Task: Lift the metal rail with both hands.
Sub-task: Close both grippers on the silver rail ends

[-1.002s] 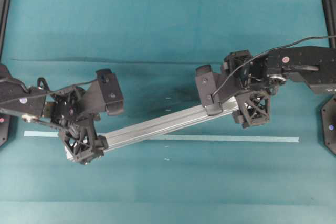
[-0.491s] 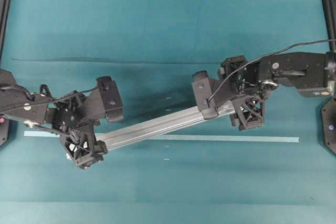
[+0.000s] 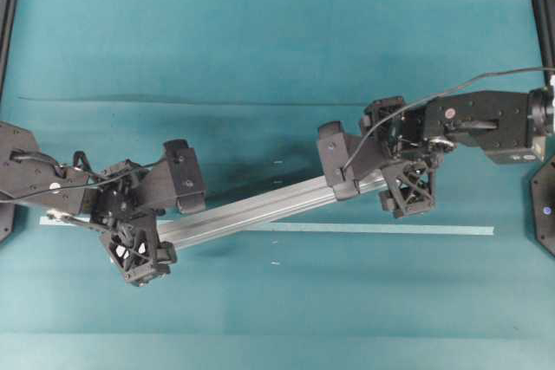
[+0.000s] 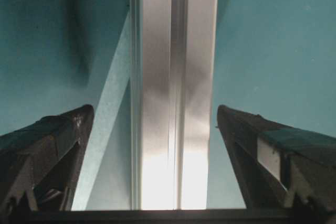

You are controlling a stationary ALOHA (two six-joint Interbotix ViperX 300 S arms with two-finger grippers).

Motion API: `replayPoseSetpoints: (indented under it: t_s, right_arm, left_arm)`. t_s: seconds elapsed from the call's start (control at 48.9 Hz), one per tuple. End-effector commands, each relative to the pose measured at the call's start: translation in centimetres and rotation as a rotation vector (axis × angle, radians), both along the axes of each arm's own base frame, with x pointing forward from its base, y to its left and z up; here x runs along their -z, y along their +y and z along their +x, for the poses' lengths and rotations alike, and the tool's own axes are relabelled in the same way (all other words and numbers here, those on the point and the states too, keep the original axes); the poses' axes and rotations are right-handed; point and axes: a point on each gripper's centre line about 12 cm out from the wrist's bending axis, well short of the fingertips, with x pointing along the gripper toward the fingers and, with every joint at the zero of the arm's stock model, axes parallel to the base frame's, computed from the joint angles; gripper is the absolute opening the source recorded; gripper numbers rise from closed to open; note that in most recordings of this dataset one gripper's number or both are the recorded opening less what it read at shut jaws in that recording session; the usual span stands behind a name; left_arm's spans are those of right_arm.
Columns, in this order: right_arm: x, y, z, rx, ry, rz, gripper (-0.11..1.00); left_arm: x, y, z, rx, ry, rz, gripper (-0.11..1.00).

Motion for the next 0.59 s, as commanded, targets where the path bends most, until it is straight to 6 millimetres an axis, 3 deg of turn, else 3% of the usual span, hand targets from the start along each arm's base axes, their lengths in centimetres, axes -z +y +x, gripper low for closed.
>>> replayPoseSetpoints:
  t_s: [0.0,0.572]
  right_arm:
    - [0.2,0.1,0.2,-0.002,-0.012,-0.003,0.98]
    - [0.4,-0.3,0.1,-0.001,-0.018,-0.007,0.98]
  left_arm:
    - [-0.2,-0.1,0.3,0.003,-0.015,-0.002,0.98]
    - [0.9,-0.2,0.4,0.004,-0.006,-0.001,0.97]
